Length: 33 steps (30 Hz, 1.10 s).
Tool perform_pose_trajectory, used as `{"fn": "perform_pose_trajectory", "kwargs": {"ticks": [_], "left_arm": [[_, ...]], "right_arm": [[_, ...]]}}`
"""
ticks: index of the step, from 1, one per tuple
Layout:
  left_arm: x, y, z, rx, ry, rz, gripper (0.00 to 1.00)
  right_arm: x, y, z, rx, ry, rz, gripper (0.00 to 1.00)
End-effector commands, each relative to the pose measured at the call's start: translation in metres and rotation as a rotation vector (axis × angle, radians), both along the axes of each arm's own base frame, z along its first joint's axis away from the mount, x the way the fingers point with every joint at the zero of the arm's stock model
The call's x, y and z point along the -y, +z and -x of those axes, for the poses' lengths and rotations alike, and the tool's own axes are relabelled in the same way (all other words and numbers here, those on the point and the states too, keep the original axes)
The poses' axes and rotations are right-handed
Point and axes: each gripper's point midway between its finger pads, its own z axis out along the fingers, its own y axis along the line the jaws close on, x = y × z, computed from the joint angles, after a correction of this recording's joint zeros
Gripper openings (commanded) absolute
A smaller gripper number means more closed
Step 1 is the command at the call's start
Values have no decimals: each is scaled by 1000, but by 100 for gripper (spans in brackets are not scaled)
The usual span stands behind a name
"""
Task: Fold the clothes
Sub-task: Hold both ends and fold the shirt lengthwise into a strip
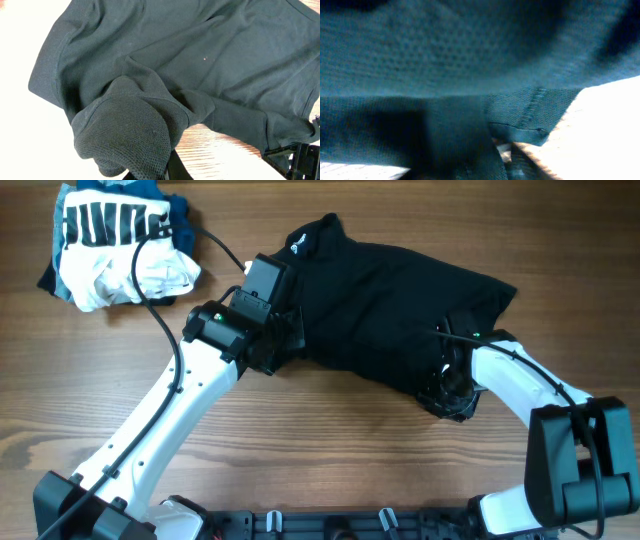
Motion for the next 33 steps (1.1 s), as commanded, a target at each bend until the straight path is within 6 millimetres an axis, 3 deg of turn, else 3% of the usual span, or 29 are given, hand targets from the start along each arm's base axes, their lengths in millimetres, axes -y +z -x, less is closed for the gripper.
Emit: {"fn": "perform_pose_trajectory", "kwargs": {"ticks": [1,5,7,11,12,16,21,27,33], "left_arm": [[-2,-3,2,-7,-1,-9,4],[-17,15,-2,48,38,-4,4],[-27,31,0,89,42,2,4],[-47,80,11,219,81,63,4],[-51,98,19,271,84,88,4],[-46,140,47,379,31,193,4],[-46,159,69,433,-3,227,4],[-46,140,72,354,-8,189,4],[-31,87,44,184,-7,104,4]], "right_arm": [[12,-15,15,-80,-10,59,4],[22,4,-7,-35,-25,54,4],[31,26,-21,13,-29,45,4],[48,93,-48,179,-42,9,4],[55,121,-50,236,-47,1,4],[70,190,-34,335,-60,6,4],[80,250,-7,476,-90,38,3],[79,256,1,489,-89,43,4],[85,217,-10,338,-76,37,4]]}}
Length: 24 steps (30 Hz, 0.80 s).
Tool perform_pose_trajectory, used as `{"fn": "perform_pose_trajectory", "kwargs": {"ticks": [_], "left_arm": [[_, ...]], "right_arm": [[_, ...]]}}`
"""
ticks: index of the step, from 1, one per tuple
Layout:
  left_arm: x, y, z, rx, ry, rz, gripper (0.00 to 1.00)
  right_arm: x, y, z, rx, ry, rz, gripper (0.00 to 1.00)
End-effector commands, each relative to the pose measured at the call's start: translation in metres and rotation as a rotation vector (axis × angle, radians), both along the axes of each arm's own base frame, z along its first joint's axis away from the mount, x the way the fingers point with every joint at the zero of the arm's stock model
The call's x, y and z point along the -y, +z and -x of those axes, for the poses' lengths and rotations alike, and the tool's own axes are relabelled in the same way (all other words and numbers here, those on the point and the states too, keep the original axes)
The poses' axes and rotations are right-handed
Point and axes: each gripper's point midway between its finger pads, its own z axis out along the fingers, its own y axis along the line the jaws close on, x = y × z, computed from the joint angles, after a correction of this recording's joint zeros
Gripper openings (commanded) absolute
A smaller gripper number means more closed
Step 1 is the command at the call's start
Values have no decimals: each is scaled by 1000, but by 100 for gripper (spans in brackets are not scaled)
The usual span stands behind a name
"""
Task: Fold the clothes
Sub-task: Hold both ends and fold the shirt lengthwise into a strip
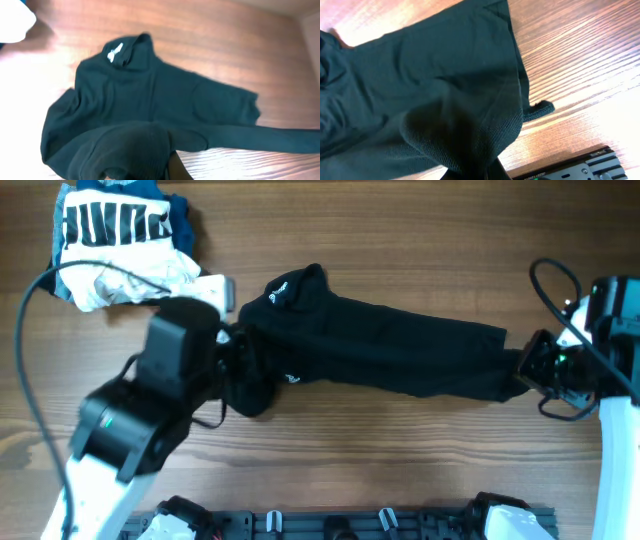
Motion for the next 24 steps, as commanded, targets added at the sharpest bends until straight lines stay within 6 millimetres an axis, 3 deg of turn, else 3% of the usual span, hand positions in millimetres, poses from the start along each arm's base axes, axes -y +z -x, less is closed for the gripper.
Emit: {"fn": "perform_pose_trajectory", "kwargs": {"ticks": [1,6,13,18,24], "left_arm": [[11,-38,-17,-112,-23,-65,4],[15,-104,-21,-343,-29,-169,4],[17,-162,-25,-516,-29,-251,4],[20,-190,-23,-606,-37,-275,4],[19,-207,-21,-655,-38,-296,4]], "right_arm": [[5,-25,-5,-99,16,1,4],[4,-74,-2,-243,40,-28,4],[5,-152,-8,-356,33,-59,4],[5,-185,-10,-421,17,-76,4],[4,-211,-3,-483,15,-89,4]]}}
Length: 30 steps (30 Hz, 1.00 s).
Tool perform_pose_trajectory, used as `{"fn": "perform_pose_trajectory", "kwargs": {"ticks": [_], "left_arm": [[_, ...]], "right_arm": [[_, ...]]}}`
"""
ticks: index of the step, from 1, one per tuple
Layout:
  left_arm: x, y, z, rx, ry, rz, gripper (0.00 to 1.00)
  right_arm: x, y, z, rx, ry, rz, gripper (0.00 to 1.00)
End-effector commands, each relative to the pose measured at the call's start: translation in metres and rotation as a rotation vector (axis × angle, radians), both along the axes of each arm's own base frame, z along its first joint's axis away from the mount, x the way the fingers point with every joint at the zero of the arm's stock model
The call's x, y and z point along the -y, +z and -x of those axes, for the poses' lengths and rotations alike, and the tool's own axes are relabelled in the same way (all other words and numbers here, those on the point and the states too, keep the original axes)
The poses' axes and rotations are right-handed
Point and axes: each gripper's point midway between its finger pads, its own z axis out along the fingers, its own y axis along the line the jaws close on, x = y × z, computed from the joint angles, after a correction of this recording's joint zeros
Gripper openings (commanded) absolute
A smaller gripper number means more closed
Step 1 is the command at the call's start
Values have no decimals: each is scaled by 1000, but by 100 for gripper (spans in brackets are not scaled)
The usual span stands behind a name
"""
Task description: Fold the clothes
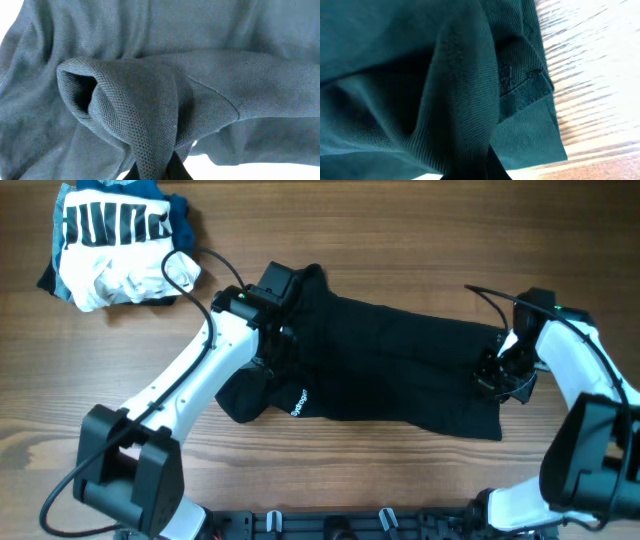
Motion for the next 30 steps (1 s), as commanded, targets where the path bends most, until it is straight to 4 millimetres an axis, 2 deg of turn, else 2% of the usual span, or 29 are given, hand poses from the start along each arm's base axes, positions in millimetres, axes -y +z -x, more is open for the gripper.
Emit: {"fn": "perform_pose_trajectory", "kwargs": {"ticks": [1,2,3,4,5,6,8,11,12,13,14,16,18,20,23,30], "left_arm": [[2,-10,2,-31,-17,-5,8],[2,-10,1,-28,-17,-6,25],[3,-10,0,-21,-17,-3,56],[4,-10,-2,-14,-17,1,77],[5,-9,-5,-2,-17,2,91],[5,-9,-9,16,-16,-1,97],[5,-7,-21,68,-11,-9,100],[15,-1,-46,180,-87,17,100],[20,2,-56,227,-124,28,100],[23,6,-63,259,-143,37,100],[27,13,-73,303,-155,50,100],[30,28,-98,391,-181,81,100],[29,33,-118,437,-213,103,100],[22,22,-131,424,-246,105,100],[12,-4,-145,399,-265,81,99],[19,-59,-166,407,-436,42,90]], "right_arm": [[2,-10,5,-32,-22,9,4],[3,-10,4,-30,-34,13,10],[4,-11,-1,-12,-34,18,18],[4,-12,-2,-5,-34,20,22],[5,-12,-6,12,-34,23,23],[6,-11,-11,27,-34,26,24],[9,-6,-24,70,-35,34,24],[17,27,-60,167,-4,51,26],[19,41,-73,207,17,57,43],[21,52,-83,236,24,63,56],[23,65,-94,275,47,69,63],[27,87,-112,346,91,83,70],[28,95,-119,376,130,87,70],[28,95,-120,384,163,90,71],[29,95,-126,404,175,96,71],[27,95,-132,426,167,82,71]]}}
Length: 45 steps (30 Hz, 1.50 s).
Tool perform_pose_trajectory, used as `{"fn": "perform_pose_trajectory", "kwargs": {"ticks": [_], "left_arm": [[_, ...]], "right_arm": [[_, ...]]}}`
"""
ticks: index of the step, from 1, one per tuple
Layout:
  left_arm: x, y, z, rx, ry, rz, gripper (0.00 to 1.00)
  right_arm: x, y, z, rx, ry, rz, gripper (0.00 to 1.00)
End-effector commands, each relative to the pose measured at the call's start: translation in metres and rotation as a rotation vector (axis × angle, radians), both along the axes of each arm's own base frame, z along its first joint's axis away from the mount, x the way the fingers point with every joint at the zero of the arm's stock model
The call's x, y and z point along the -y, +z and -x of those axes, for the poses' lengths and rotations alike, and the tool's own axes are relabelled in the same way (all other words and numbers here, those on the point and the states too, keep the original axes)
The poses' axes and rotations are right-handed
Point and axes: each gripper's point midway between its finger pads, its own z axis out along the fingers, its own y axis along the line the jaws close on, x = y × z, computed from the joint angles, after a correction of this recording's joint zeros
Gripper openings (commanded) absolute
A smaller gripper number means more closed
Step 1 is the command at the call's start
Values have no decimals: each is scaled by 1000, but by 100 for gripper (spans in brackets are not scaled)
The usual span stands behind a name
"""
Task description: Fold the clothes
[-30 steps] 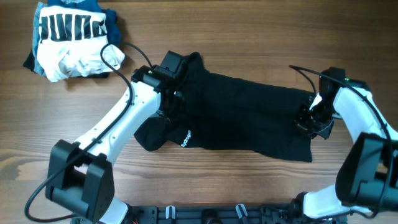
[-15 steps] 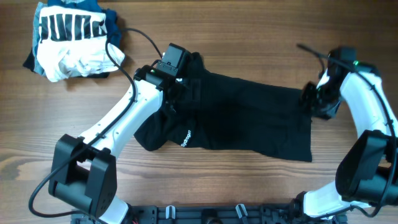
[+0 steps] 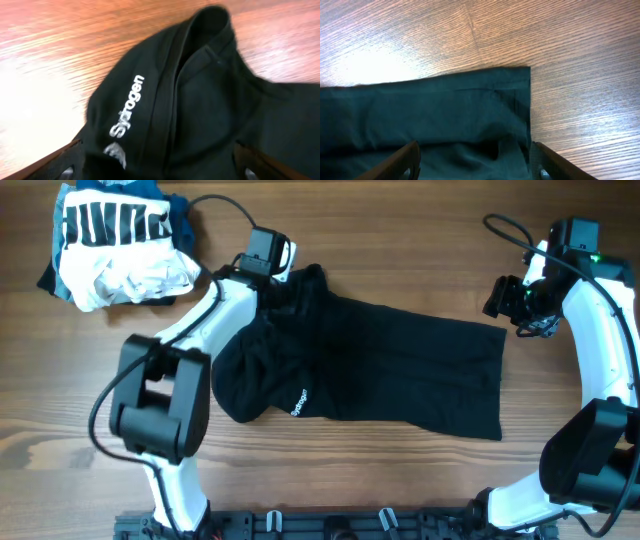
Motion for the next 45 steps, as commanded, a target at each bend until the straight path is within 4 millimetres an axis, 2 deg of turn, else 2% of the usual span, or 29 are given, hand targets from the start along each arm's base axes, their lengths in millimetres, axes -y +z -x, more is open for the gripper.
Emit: {"fn": "perform_pose_trajectory", "kwargs": {"ticks": [1,5,7,11,17,19,20,23,25,27,30,32,38,42,43,44,45], "left_arm": [[7,-16,-6,22,-145,-45,89],[-3,-30,-11,27,-130,-112,82],[-10,-31,-13,36,-111,-148,78],[-14,-27,-22,76,-89,-174,62],[-9,-21,-30,117,-88,-164,26],[-7,-22,-28,113,-94,-165,7],[-7,-23,-27,108,-96,-167,4],[-8,-18,-30,132,-82,-187,4],[-11,0,-42,198,-51,-204,4],[-14,25,-51,269,0,-199,4],[-13,54,-55,325,24,-170,4],[-13,66,-55,346,34,-158,4],[-13,73,-58,368,37,-149,4],[-13,73,-58,365,55,-137,4],[-13,72,-57,361,64,-130,4],[-13,71,-56,354,74,-125,4],[-13,71,-56,351,78,-121,4]], "right_arm": [[0,0,-5,11,12,-10,71],[0,1,-6,16,-9,-13,71],[0,1,-7,18,-9,-14,71],[0,1,-7,19,-9,-13,71],[1,1,-9,28,-9,-11,71],[1,1,-10,32,-9,-10,71],[1,1,-10,33,-9,-10,70],[2,2,-14,46,-8,-7,69],[3,-2,-17,49,-5,-5,68],[3,-14,-19,25,-1,-9,69],[4,-28,-23,2,14,-11,71],[5,-38,-27,-5,18,-11,71],[7,-77,-36,-54,18,-23,71],[5,-107,-33,-114,22,-39,70],[4,-115,-32,-133,23,-43,67],[3,-120,-30,-146,25,-47,59],[1,-122,-29,-153,28,-47,54]]}}
